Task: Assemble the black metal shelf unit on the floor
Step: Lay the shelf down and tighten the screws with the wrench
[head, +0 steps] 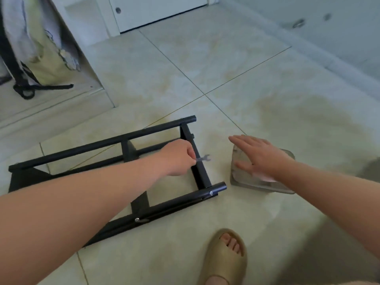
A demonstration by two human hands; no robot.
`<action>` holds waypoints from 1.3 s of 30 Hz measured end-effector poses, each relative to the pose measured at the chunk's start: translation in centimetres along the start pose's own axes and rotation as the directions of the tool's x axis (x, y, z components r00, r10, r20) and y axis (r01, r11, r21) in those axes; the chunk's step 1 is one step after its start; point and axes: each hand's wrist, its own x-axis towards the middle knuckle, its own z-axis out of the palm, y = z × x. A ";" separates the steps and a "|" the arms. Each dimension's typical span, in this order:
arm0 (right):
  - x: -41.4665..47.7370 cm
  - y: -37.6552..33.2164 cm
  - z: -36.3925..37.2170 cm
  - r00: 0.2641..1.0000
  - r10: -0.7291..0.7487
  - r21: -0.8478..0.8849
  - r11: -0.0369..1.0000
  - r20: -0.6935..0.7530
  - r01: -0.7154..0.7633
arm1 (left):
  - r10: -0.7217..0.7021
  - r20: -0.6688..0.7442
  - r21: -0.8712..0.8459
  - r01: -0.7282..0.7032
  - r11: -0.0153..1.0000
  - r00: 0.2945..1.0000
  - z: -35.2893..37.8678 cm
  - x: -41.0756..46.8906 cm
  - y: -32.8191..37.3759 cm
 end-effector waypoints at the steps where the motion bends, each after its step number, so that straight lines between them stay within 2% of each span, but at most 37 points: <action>1: -0.6 1.6 0.6 0.999 0.033 0.010 0.999 -0.002 -0.033 | 0.010 0.012 0.006 -0.010 1.000 1.000 0.9 1.2 1.6; 6: -1.8 8.4 5.0 0.987 0.162 0.061 0.985 0.016 -0.163 | 0.001 0.120 0.062 -0.009 0.998 0.993 7.2 7.6 7.6; 11: -1.5 12.1 9.6 0.973 0.228 0.091 0.969 0.039 -0.231 | -0.038 0.203 0.075 0.023 0.997 0.978 13.5 12.2 9.8; 17: -1.1 13.6 12.8 0.958 0.261 0.129 0.953 0.117 -0.275 | -0.080 0.097 0.129 0.068 0.989 0.992 17.1 13.9 9.9; 24: -0.5 12.5 10.6 0.959 0.260 0.174 0.945 0.111 -0.276 | 0.004 0.104 0.029 -0.007 1.000 0.995 14.8 11.7 8.0; 30: 1.5 8.1 6.0 0.978 0.185 0.178 0.964 0.098 -0.200 | 0.067 0.050 0.124 -0.072 0.990 0.997 9.9 7.6 4.0; 35: 3.4 2.2 3.9 0.993 0.052 0.178 0.982 0.101 -0.070 | -0.003 0.008 0.263 0.001 0.965 1.000 6.1 3.8 -1.3; 39: 3.8 -1.6 4.4 0.982 -0.053 0.134 0.991 0.182 0.029 | -0.100 -0.018 0.364 0.100 0.926 0.995 4.6 1.1 -5.4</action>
